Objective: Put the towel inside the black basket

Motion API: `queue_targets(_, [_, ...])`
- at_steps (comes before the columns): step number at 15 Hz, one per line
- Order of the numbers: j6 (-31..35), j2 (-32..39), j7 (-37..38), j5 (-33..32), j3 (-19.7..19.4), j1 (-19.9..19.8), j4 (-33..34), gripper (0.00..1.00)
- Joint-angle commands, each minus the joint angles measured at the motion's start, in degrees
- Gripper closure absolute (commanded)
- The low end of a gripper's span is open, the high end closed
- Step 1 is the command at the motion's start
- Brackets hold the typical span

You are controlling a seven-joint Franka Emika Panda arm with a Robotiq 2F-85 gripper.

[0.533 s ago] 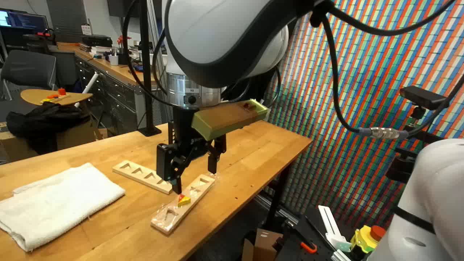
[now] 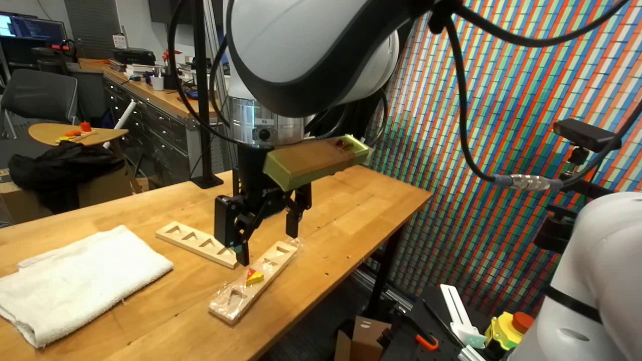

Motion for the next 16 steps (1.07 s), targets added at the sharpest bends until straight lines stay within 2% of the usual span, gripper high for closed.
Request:
queue_targets(1, [-0.07,0.04,0.17,-0.26,-0.65,0.64,0.04,0.0])
queue_targets(10, [-0.07,0.04,0.17,-0.26,-0.65,0.64,0.05,0.0])
queue_targets(16, [-1.23,6.28,0.95,-5.49,1.29,0.9,6.47,0.0])
